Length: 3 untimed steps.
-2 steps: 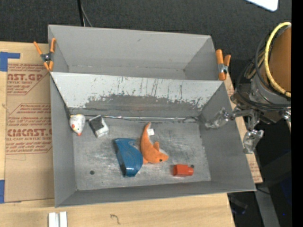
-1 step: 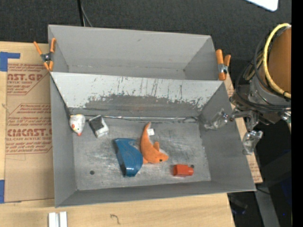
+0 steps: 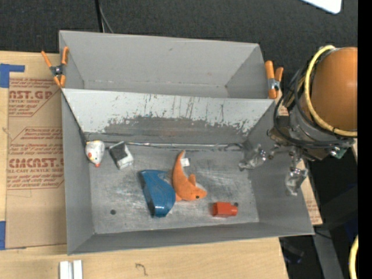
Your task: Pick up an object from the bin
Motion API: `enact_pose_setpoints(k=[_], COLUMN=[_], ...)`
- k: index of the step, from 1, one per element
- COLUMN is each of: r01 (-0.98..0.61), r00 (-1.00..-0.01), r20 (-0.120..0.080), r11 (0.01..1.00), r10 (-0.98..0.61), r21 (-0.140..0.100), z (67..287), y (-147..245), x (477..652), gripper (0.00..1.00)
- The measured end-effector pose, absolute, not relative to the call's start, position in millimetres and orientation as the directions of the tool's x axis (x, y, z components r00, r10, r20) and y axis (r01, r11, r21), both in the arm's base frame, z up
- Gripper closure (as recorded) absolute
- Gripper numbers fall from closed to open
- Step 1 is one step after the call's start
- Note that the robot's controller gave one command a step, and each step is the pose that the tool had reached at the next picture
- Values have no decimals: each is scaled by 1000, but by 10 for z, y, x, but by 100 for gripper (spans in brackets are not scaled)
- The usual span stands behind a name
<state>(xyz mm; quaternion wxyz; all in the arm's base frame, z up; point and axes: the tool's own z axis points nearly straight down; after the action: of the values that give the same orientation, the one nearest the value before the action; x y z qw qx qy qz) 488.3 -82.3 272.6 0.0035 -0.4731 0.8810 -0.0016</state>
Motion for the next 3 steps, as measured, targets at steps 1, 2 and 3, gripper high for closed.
enact_pose_setpoints(k=[1,2,3], r01=[-853,-786,-803], r00=[-522,-619,-597], r20=[-4,-2,-2], r11=[522,619,597], r10=[-853,-786,-803], r21=[-5,1,-1], z=[2060,1621,1258], y=[-727,-463,-14], x=[4983,4956,5018], gripper=[0,0,0])
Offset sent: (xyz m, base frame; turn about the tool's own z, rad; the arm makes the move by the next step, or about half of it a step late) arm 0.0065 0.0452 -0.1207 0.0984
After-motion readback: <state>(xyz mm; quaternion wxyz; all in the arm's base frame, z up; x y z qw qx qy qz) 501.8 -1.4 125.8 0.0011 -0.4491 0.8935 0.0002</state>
